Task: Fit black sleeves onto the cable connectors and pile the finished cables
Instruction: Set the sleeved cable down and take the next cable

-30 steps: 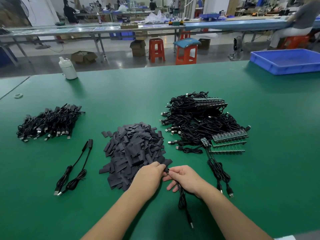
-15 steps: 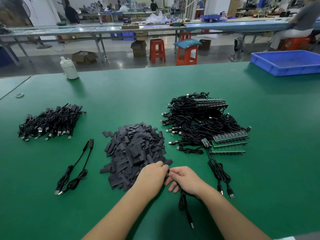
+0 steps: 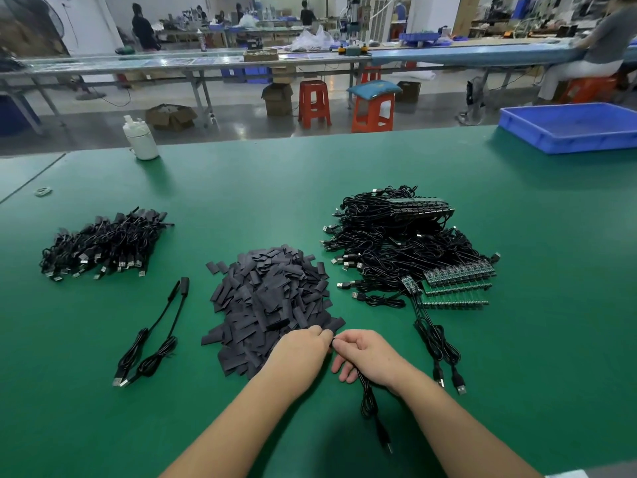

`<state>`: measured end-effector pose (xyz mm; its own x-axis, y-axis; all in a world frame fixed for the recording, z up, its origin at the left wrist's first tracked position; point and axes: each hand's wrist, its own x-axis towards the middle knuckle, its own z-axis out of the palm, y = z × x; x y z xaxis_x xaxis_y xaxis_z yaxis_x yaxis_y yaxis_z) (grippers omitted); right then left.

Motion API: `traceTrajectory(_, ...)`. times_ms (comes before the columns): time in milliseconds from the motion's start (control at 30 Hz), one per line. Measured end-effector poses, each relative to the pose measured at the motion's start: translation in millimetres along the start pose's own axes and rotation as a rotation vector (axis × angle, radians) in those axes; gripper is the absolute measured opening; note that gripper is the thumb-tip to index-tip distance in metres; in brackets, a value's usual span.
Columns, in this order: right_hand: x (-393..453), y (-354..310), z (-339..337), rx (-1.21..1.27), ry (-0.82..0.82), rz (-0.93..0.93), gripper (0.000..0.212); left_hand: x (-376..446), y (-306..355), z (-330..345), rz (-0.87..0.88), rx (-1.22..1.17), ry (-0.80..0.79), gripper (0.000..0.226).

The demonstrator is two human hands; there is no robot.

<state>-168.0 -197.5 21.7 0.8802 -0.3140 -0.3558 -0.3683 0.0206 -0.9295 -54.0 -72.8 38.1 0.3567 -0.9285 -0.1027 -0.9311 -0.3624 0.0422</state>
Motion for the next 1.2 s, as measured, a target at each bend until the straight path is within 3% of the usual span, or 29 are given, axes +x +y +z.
traceTrajectory(233,-2.0,0.5,-5.2,0.139,0.057,-0.04,0.015,-5.1,-8.4,-1.3,-0.067,-0.394,0.263,0.039)
traceTrajectory(433,-0.7,0.7,-4.1,0.098,0.056,-0.03,0.017,-6.2,-16.6,-5.7,-0.007,-0.216,0.191,0.028)
traceTrajectory(600,-1.9,1.2,-4.1,0.076,0.042,-0.03,0.014,-6.1,-14.1,-9.3,0.021,-0.013,0.054,0.046)
traceTrajectory(800,-4.6,-2.2,-2.4,0.099,0.031,-0.022,0.01,-7.3,-11.1,-4.0,0.027,0.094,0.029,0.068)
traceTrajectory(867,-5.4,-3.9,-2.0,0.127,0.056,-0.02,0.011,-8.0,-9.3,-1.8,-0.025,-0.049,0.117,0.072)
traceTrajectory(1000,-8.0,-10.2,0.0,0.297,0.17,-0.029,0.008,-15.3,3.1,0.4,-0.306,-0.769,0.428,0.048)
traceTrajectory(1100,-10.0,-20.5,4.8,0.375,0.223,-0.051,0.013,-22.6,11.1,3.4,-0.345,-1.104,0.31,0.016)
traceTrajectory(1200,-7.9,-37.7,11.4,0.545,0.265,-0.082,0.027,-29.5,18.0,4.3,-0.297,-1.34,0.194,0.017)
